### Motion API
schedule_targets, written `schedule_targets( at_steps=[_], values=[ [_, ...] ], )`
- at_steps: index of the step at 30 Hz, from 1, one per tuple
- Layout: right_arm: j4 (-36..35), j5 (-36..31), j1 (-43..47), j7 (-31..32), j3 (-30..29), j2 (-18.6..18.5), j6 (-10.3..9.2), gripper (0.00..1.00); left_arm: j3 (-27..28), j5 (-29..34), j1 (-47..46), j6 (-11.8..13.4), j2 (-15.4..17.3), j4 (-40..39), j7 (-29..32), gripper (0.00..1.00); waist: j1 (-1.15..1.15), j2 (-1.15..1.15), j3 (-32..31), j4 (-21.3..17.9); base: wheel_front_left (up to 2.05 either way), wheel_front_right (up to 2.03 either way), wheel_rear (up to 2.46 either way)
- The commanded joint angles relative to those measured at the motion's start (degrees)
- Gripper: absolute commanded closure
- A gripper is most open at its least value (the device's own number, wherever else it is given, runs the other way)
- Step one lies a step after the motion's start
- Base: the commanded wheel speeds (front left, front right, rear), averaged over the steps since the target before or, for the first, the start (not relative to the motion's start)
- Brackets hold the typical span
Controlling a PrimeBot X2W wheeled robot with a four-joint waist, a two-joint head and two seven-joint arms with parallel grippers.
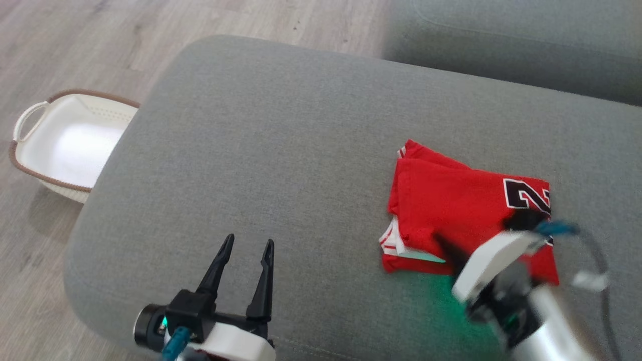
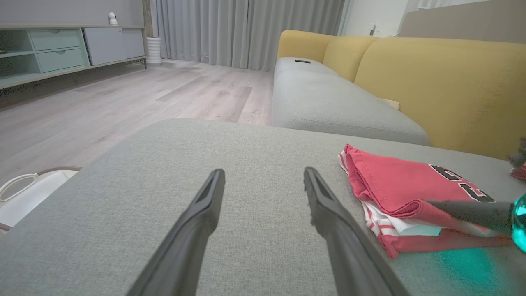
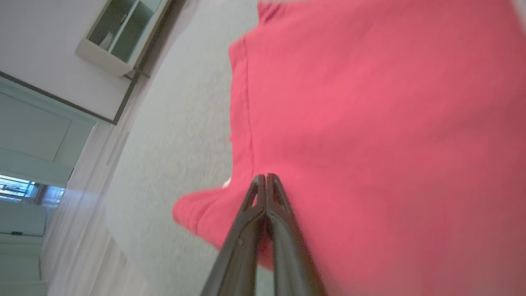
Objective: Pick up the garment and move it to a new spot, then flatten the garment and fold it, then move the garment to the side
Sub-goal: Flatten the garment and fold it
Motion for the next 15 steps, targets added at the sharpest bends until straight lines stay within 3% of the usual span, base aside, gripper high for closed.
schedule_targets(
  at_steps=[1,8,12,13,14,15],
  values=[
    [-1.1,1.2,0.1,-0.2,3.0,1.2,0.39,1.00,1.6,0.0,-1.9,-0.1,-0.5,-1.6,-0.7,0.00,0.00,0.00,-0.6,0.6,0.00,0.00,0.00],
    [0.9,6.0,3.2,-2.3,11.9,3.7,0.39,1.00,2.7,0.2,-0.8,-0.6,-0.5,-1.2,-0.7,0.00,0.00,0.00,-2.3,1.0,0.00,0.00,0.00],
    [-1.0,9.5,4.1,-6.6,14.8,4.1,0.39,1.00,3.7,0.4,0.5,-0.6,-0.5,-1.1,-0.7,0.00,0.00,0.00,-4.0,-0.1,0.00,0.00,0.00],
    [-1.5,9.7,4.3,-8.1,15.2,4.1,0.39,0.82,4.1,0.5,0.9,-0.6,-0.5,-1.1,-0.7,0.00,0.00,0.00,-4.3,-0.5,0.00,0.00,0.00],
    [-1.9,9.5,4.4,-9.7,15.4,4.0,0.39,0.25,4.5,0.5,1.2,-0.5,-0.5,-1.2,-0.7,0.00,0.00,0.00,-4.6,-1.1,0.00,0.00,0.00],
    [-2.1,9.3,4.6,-11.0,15.4,3.7,0.39,0.00,5.0,0.6,1.6,-0.4,-0.5,-1.3,-0.7,0.00,0.00,0.00,-5.0,-1.8,0.00,0.00,0.00]
  ],
)
